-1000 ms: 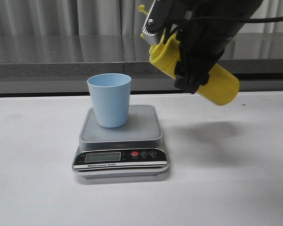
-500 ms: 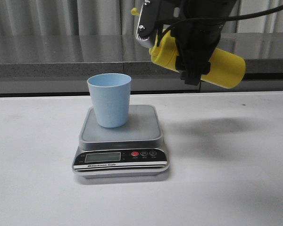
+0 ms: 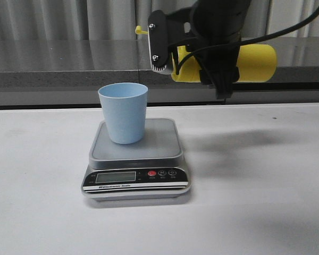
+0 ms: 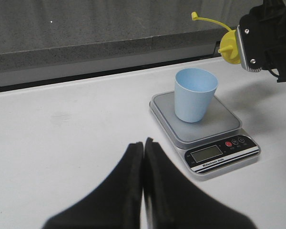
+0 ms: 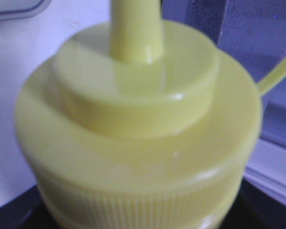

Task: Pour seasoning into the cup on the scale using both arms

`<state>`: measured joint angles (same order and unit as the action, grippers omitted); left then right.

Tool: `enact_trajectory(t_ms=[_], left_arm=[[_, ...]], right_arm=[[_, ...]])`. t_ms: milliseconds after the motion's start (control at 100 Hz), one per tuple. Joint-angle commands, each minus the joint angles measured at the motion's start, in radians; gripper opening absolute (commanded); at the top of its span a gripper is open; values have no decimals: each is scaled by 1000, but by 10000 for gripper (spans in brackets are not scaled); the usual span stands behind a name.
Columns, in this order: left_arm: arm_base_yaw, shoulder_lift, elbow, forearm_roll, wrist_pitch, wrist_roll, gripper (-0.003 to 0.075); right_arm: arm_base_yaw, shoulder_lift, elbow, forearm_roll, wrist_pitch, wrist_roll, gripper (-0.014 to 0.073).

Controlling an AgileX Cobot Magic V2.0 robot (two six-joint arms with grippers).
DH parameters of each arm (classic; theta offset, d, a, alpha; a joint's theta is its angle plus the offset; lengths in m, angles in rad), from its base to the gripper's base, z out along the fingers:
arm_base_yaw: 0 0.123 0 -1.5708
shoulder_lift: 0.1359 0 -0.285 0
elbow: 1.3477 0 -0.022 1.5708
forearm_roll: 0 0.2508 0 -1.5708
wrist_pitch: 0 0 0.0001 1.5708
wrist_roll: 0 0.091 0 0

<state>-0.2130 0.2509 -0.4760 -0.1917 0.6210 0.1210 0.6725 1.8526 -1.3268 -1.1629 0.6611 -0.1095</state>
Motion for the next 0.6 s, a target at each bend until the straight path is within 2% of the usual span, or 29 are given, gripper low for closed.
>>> enact_trajectory(t_ms=[0, 180, 250, 450, 590], left_arm=[[2, 8, -27, -13, -70, -6, -20], [2, 8, -27, -13, -70, -6, -20], [2, 8, -27, -13, -70, -6, -20], [2, 8, -27, -13, -70, -6, -20], [2, 8, -27, -13, -70, -6, -20]], right_arm=[[18, -50, -35, -111, 11, -5, -59], [56, -50, -35, -242, 32, -9, -59], [70, -50, -35, -267, 48, -58, -59], [92, -50, -33, -278, 51, -252, -60], [98, -50, -33, -278, 76, -278, -60]])
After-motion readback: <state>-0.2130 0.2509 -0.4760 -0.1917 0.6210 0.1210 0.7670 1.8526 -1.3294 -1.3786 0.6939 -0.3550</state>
